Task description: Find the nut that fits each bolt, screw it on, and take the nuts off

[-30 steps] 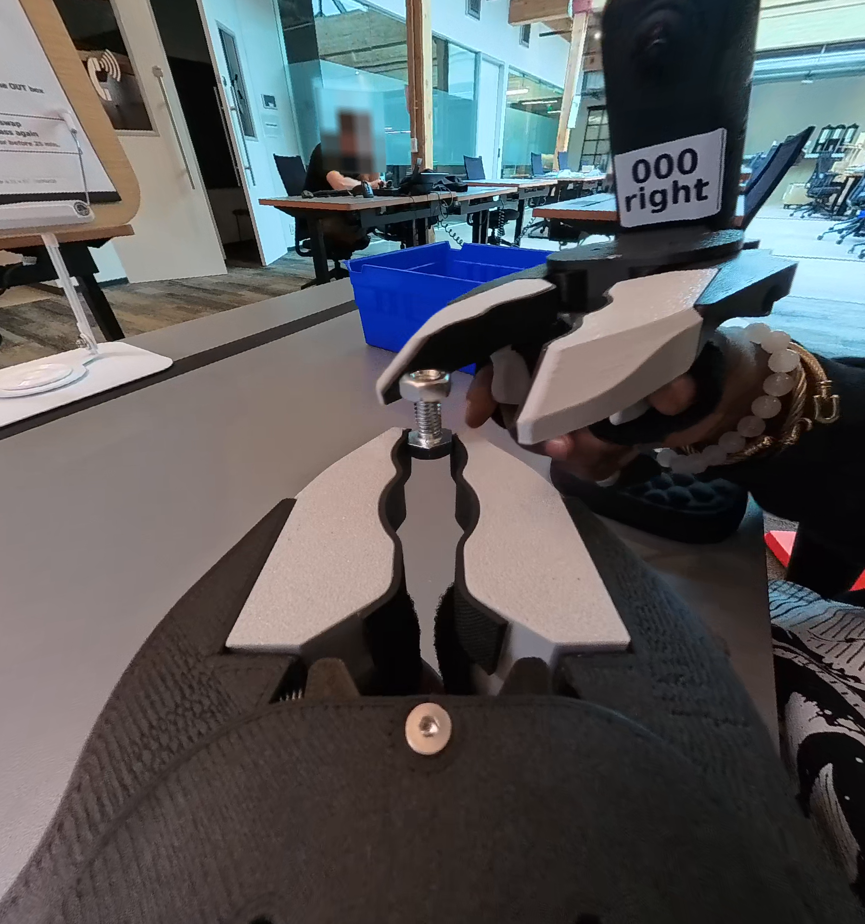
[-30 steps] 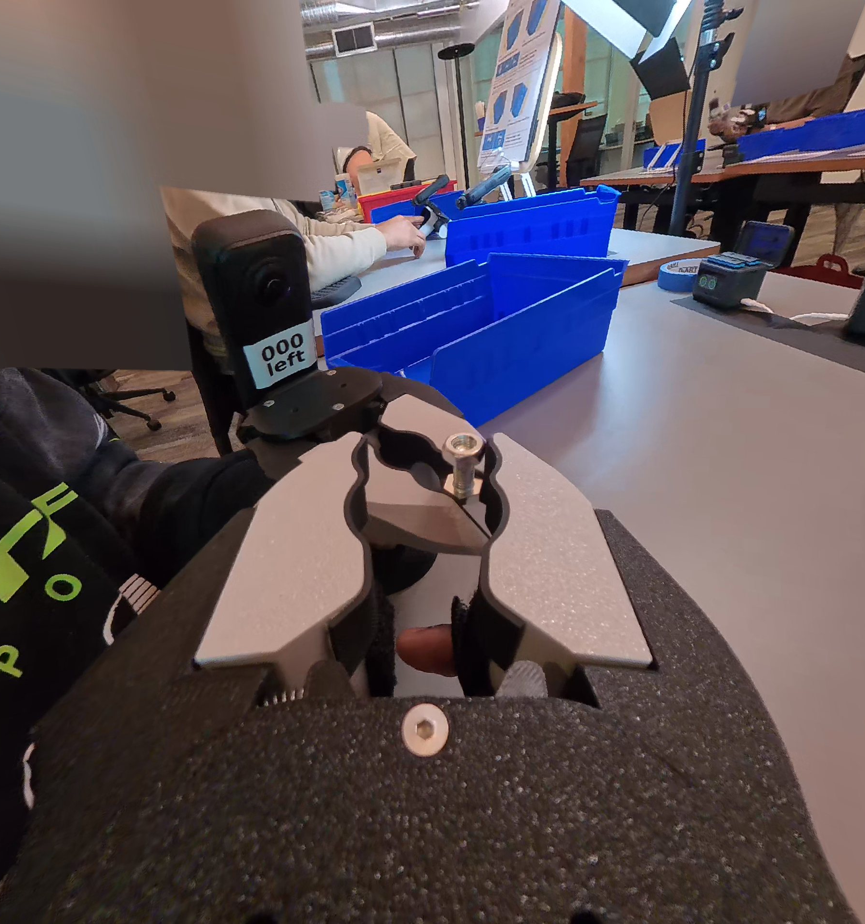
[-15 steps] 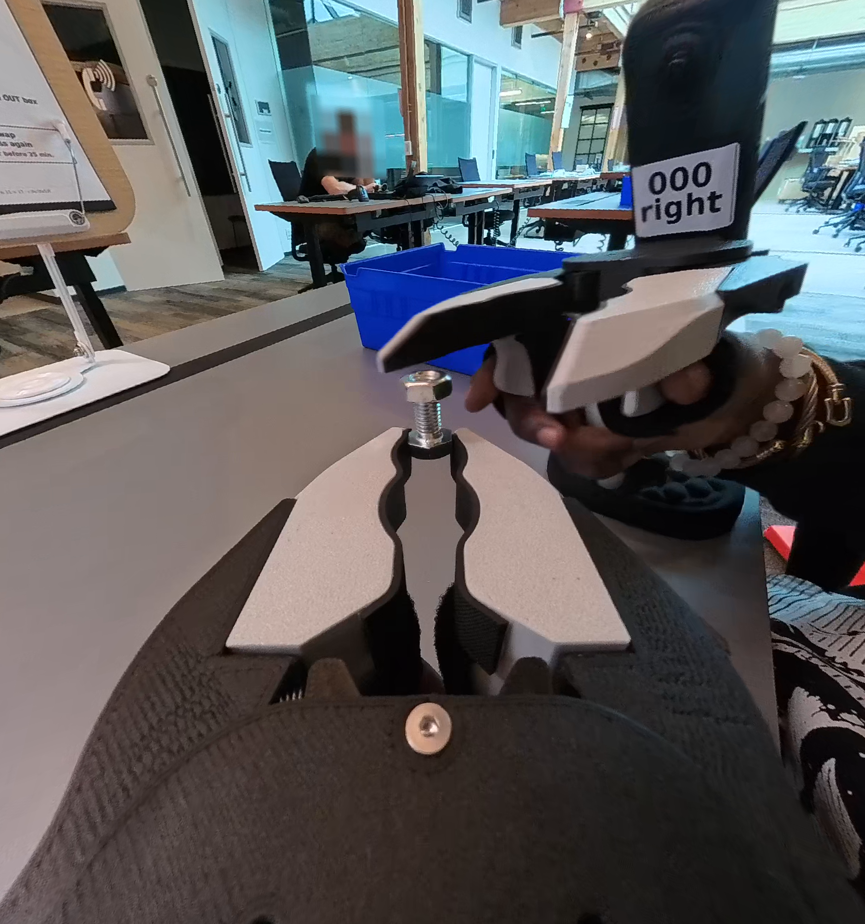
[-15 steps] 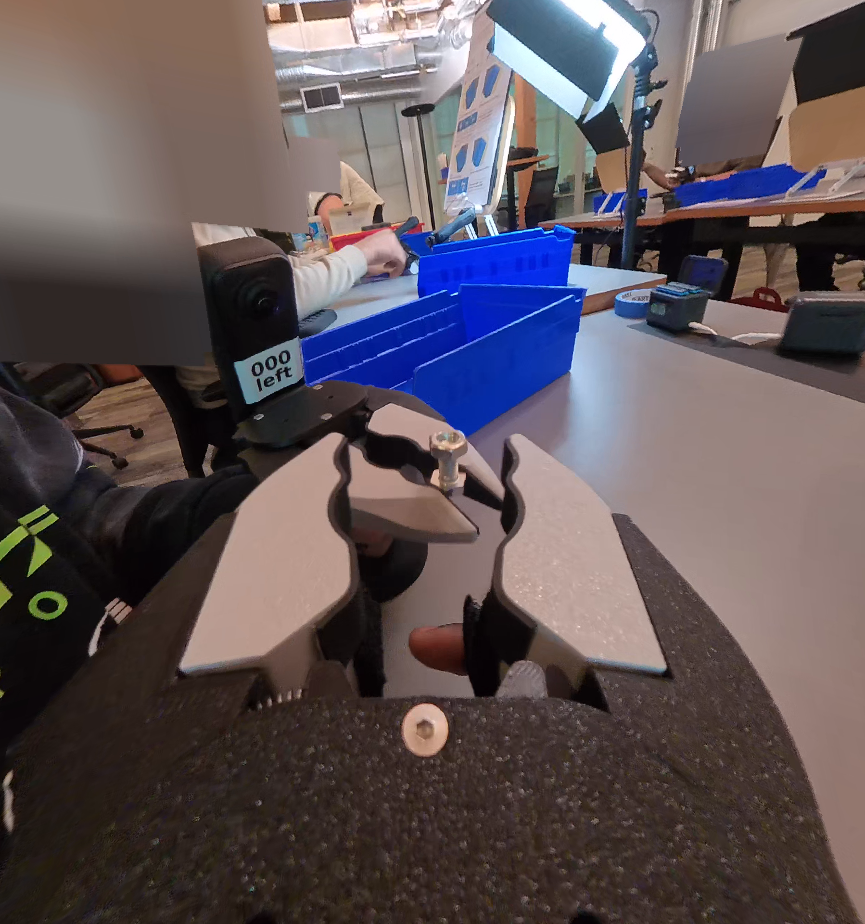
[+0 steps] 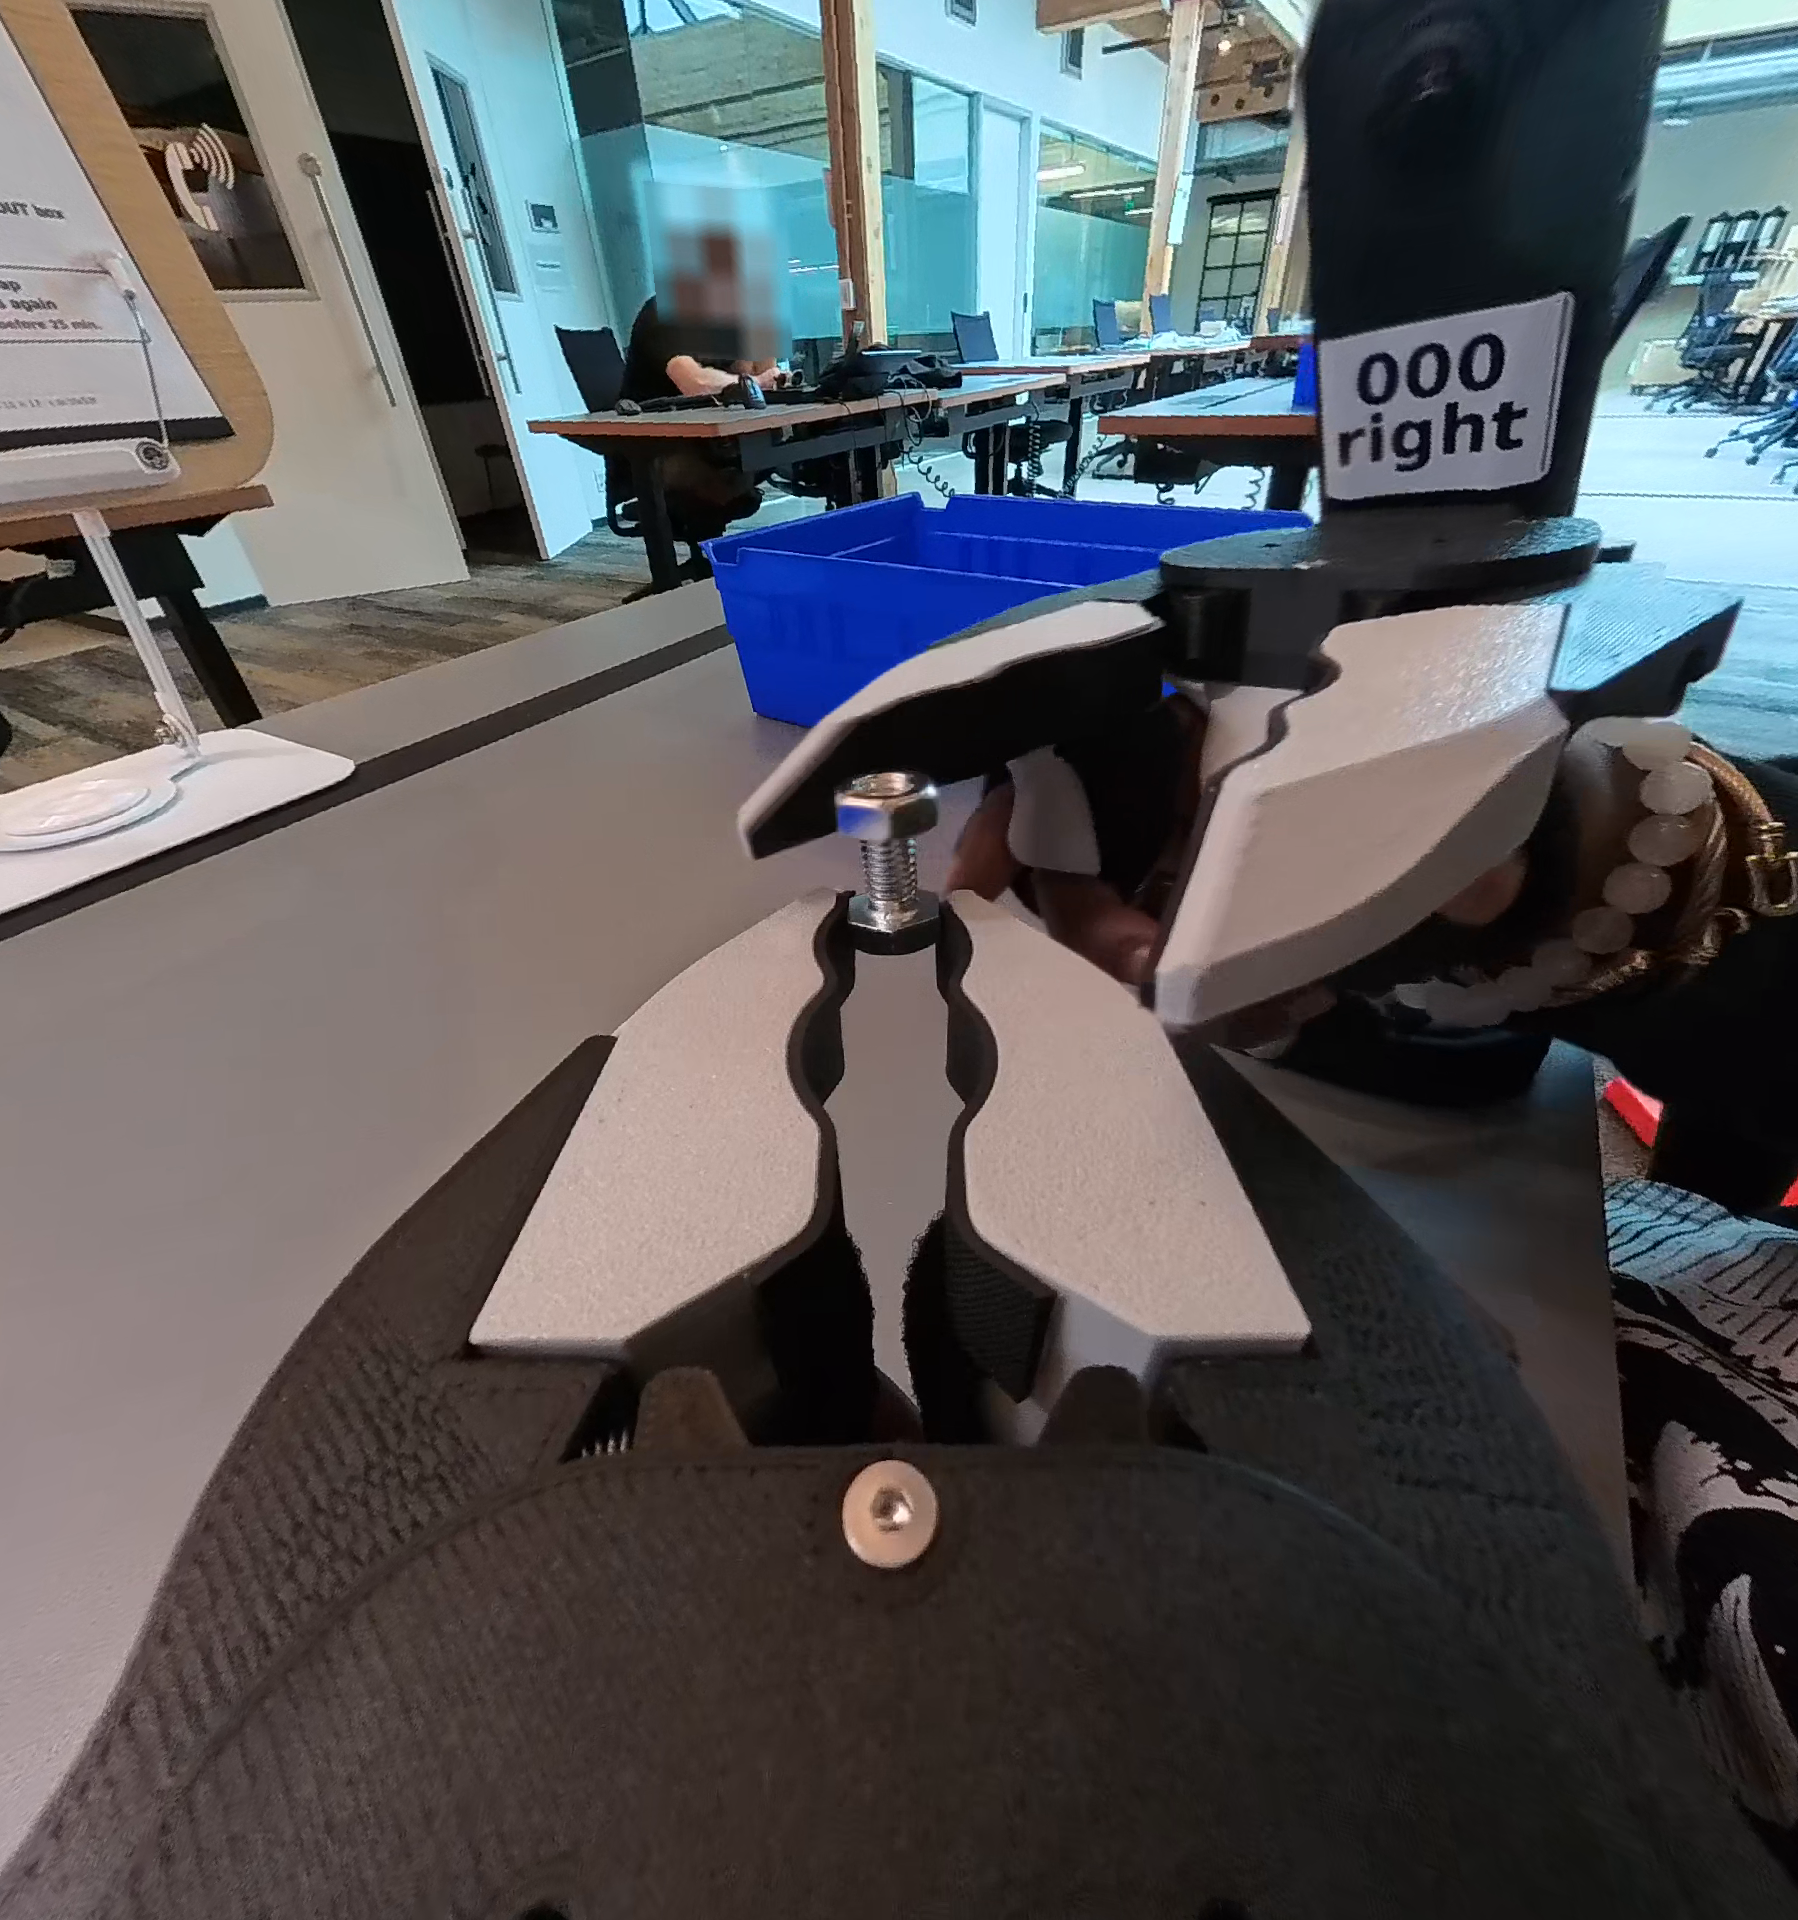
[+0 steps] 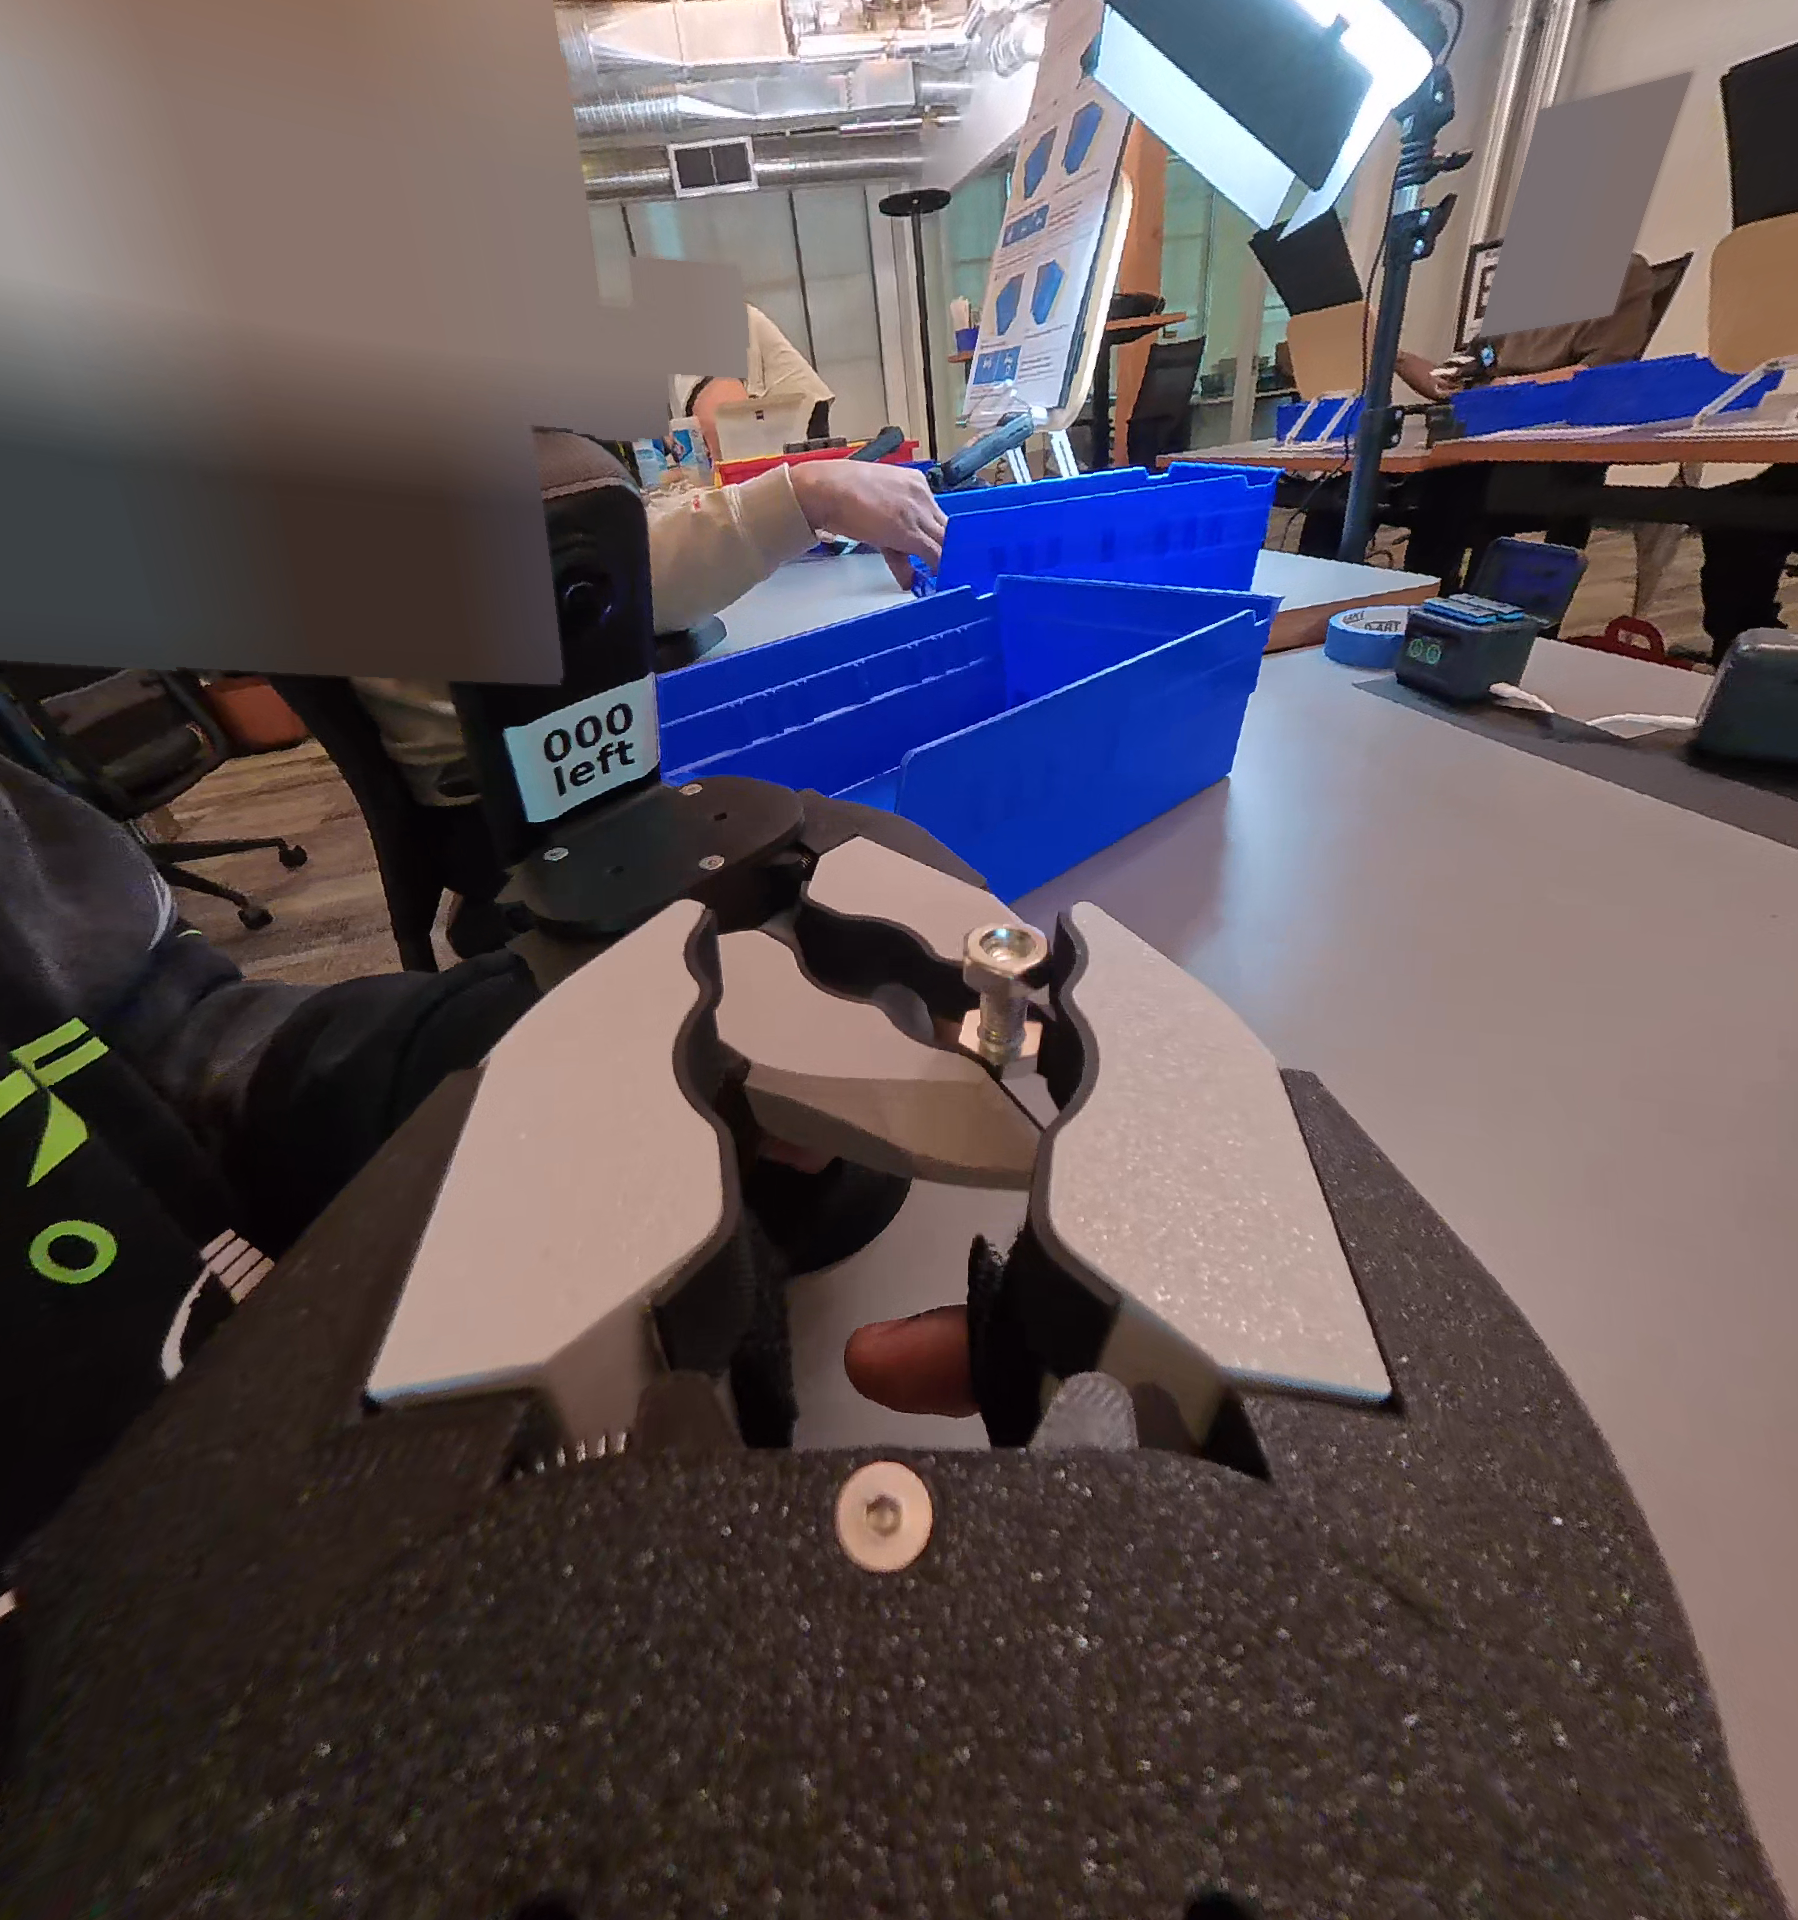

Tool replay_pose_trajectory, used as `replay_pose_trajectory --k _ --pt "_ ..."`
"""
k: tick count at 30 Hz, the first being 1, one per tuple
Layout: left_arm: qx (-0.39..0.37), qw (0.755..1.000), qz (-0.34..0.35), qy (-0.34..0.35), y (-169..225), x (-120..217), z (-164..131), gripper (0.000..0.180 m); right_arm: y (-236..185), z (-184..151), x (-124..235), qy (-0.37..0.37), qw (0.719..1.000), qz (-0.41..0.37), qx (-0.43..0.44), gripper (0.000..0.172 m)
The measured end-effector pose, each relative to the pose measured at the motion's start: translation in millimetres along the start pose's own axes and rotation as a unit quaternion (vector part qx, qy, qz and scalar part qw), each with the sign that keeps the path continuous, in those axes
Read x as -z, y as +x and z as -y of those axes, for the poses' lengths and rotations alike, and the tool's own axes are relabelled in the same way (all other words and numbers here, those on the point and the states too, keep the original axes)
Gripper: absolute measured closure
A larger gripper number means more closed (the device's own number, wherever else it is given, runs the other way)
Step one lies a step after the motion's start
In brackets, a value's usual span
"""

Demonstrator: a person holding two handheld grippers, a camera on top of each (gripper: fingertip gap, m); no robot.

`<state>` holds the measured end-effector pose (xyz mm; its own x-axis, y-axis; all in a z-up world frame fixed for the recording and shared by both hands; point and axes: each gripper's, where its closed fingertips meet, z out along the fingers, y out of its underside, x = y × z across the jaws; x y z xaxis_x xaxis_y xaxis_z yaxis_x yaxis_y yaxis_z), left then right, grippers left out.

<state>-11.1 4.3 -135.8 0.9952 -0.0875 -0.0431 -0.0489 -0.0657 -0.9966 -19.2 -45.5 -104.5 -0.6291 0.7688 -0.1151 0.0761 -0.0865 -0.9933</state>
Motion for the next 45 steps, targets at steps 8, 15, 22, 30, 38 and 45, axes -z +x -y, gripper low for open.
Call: replay_pose_trajectory --k 8,15,22,30,38,45 --pt "0.006 1.0 0.002 0.003 -2 1 0 0.166 -5 -1 22 0.006 1.0 -0.017 -0.007 0.124" --pt "0.005 1.0 0.001 0.003 -1 1 0 0.166 -4 3 32 0.026 0.999 -0.021 -0.004 0.135" --pt "0.002 1.0 -0.002 0.003 0 1 0 0.165 9 4 9 0.03 0.999 -0.023 -0.006 0.115" --pt "-0.011 1.0 -0.003 -0.006 3 -1 -2 0.166 3 -2 -8 0.006 1.0 0.004 0.005 0.118" --pt "-0.003 1.0 0.001 -0.002 0 0 -1 0.166 4 -2 -1 0.012 1.0 -0.01 0.0 0.117" --pt "0.005 1.0 0.004 0.002 -2 0 -1 0.166 0 -4 16 0.012 0.999 -0.03 -0.001 0.116"
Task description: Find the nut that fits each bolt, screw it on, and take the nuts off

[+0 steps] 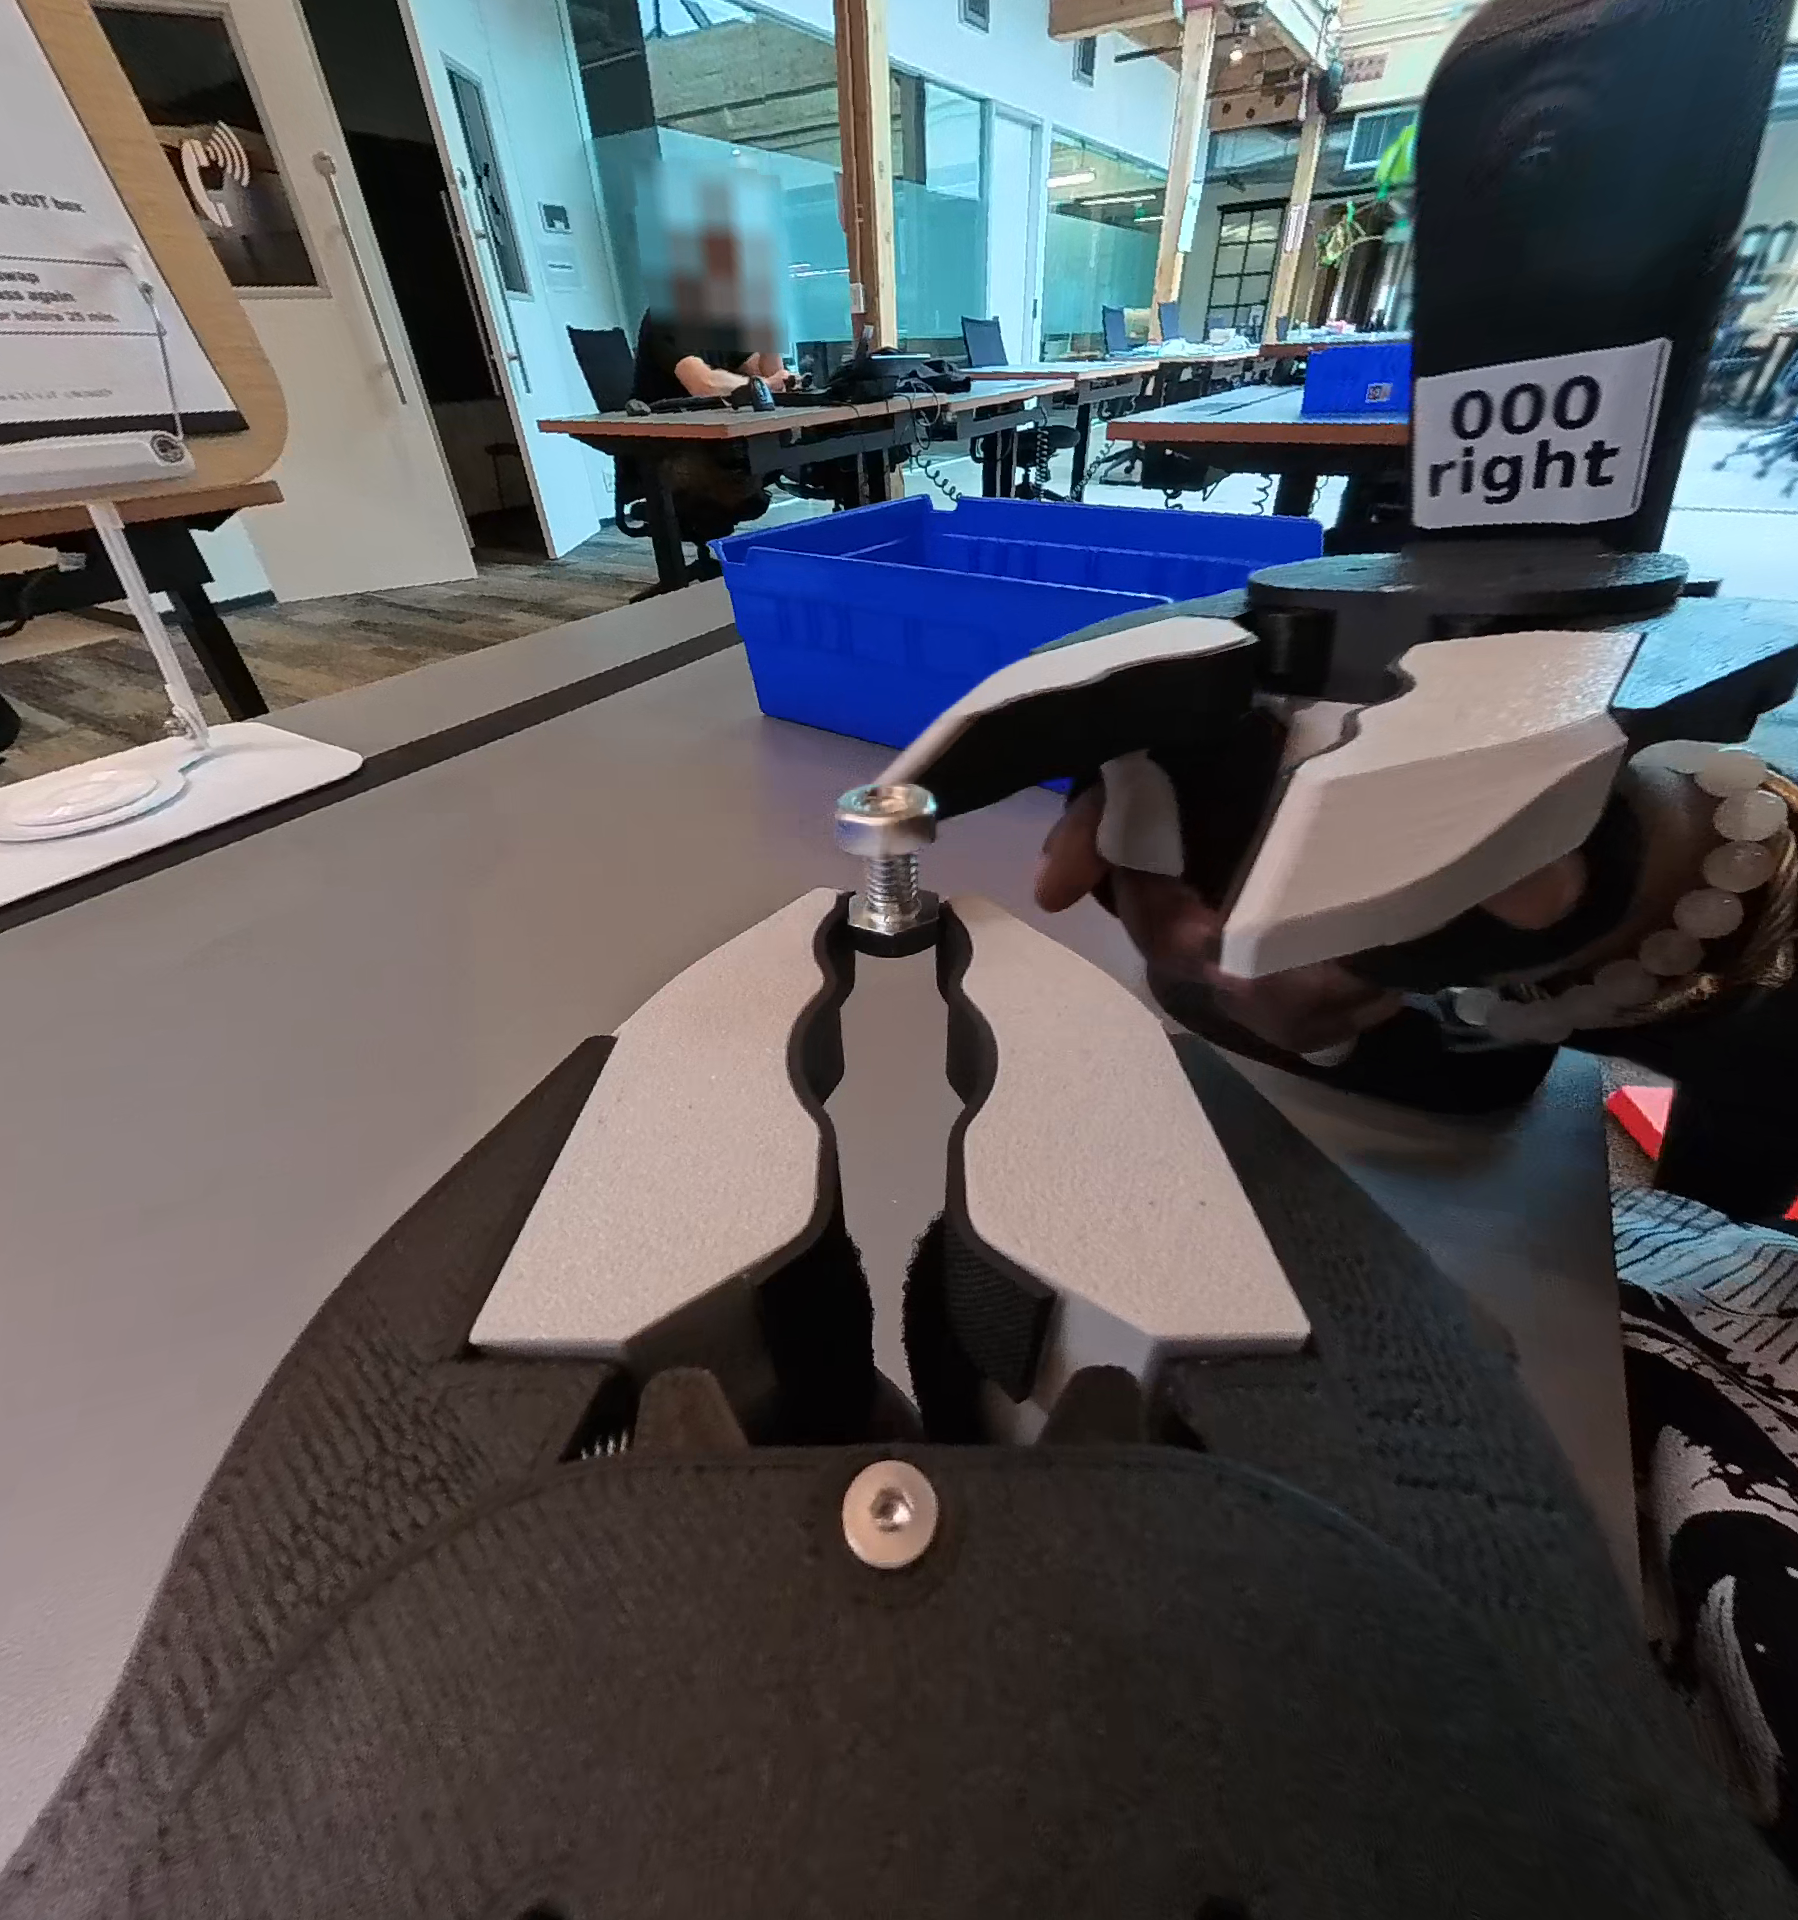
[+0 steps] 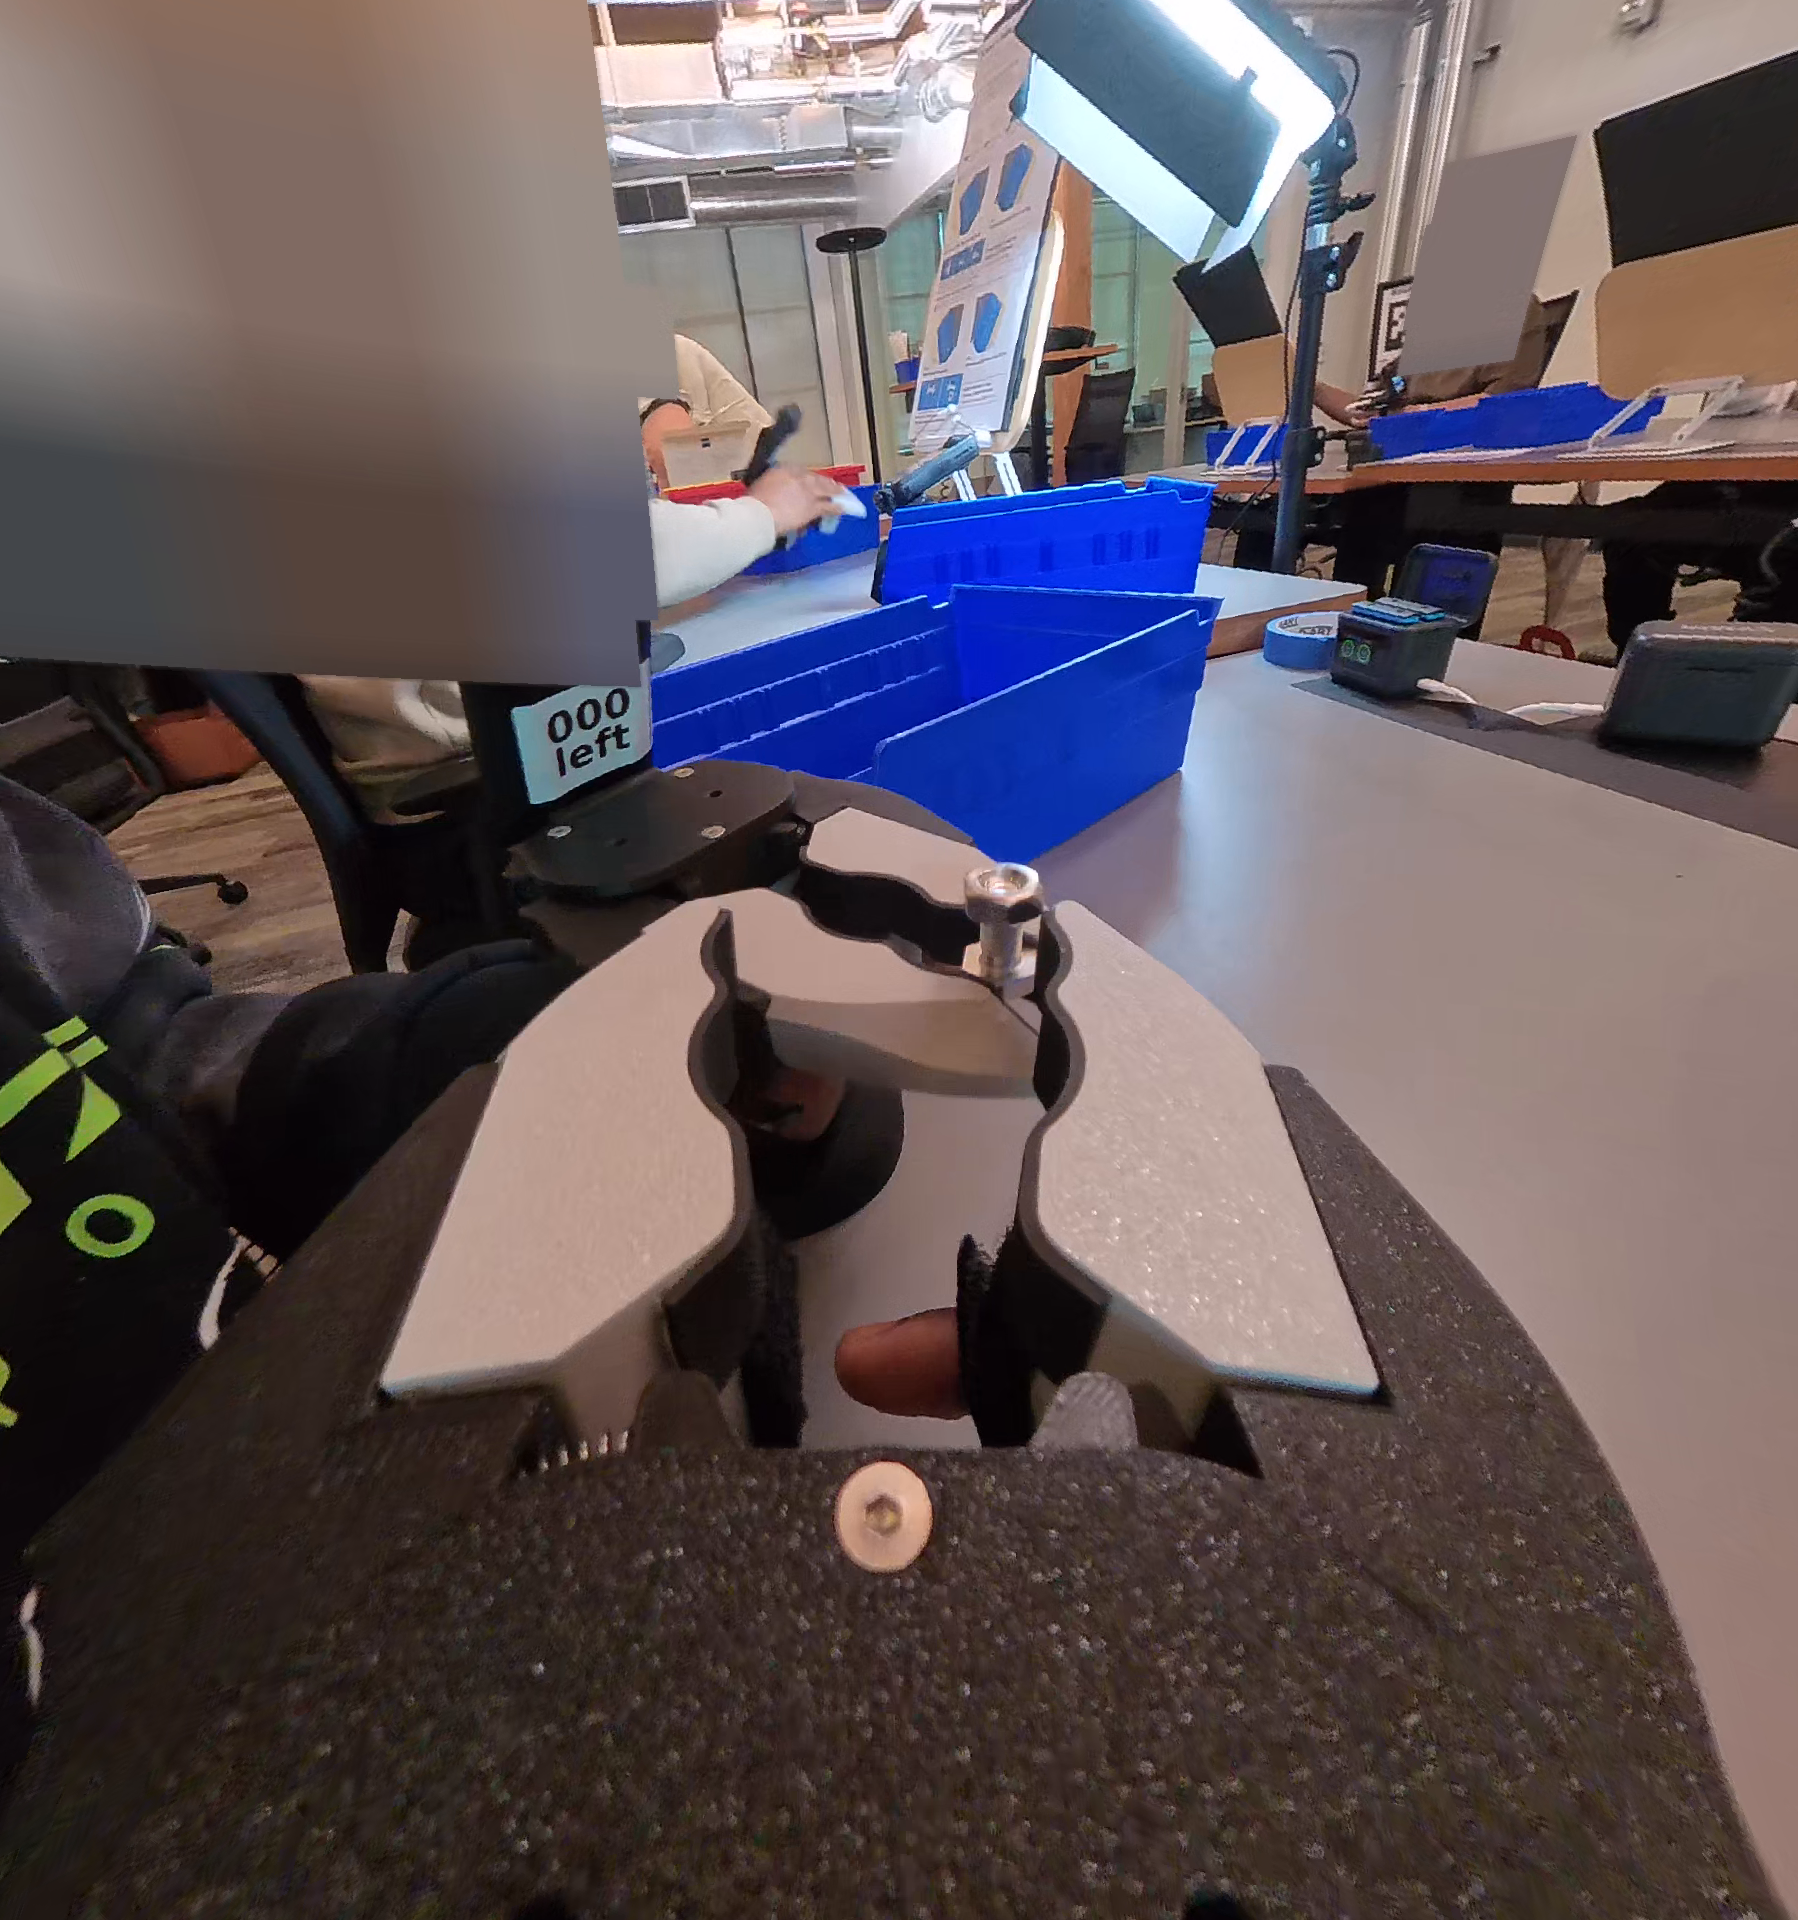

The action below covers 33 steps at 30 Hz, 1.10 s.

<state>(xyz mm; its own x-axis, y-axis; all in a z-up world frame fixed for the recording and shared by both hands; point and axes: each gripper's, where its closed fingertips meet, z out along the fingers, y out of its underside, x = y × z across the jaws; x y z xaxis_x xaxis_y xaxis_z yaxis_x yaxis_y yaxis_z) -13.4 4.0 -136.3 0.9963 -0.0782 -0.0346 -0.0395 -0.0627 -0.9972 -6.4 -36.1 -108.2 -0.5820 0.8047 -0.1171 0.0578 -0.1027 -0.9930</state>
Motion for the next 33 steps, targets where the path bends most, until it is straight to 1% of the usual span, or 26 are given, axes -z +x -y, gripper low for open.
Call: replay_pose_trajectory --k 1,2,3,6,11,15,16,19,20,22,28,31,33 --pt "0.002 1.0 0.001 0.002 -1 0 0 0.166 -2 0 3 -0.001 1.0 0.003 0.001 0.12" --pt "0.005 1.0 0.0 0.002 -1 0 1 0.166 -7 0 6 -0.001 1.0 0.015 0.003 0.131" --pt "0.007 1.0 0.0 0.003 -1 0 1 0.166 -13 0 8 0.0 1.0 0.028 0.001 0.138" --pt "0.01 1.0 0.0 0.006 -2 1 1 0.166 -18 1 12 0.0 0.999 0.036 -0.002 0.141" --pt "0.009 1.0 0.0 0.006 -2 1 1 0.166 -7 0 13 0.005 1.0 0.017 -0.008 0.14" --pt "0.009 1.0 0.0 0.007 -1 1 2 0.166 5 4 12 0.025 1.0 -0.006 -0.014 0.134" --pt "0.008 1.0 0.0 0.006 -1 1 2 0.166 9 5 11 0.029 0.999 -0.014 -0.014 0.129" --pt "0.004 1.0 0.0 0.004 -1 1 1 0.165 15 5 2 0.034 0.999 -0.023 -0.018 0.102" --pt "0.002 1.0 0.0 0.002 0 1 1 0.165 15 4 -2 0.032 0.999 -0.022 -0.02 0.096" --pt "-0.003 1.0 0.001 -0.001 0 0 0 0.166 14 3 -10 0.026 0.999 -0.017 -0.019 0.09" --pt "-0.007 1.0 0.003 -0.006 1 -1 -1 0.166 4 -1 -26 0.008 1.0 0.003 -0.011 0.089" --pt "-0.009 1.0 0.004 -0.009 1 -1 -2 0.166 -2 -3 -28 0.006 1.0 0.011 -0.006 0.094" --pt "-0.008 1.0 0.005 -0.008 1 -1 -2 0.166 -4 -3 -27 0.008 1.0 0.008 -0.003 0.095"
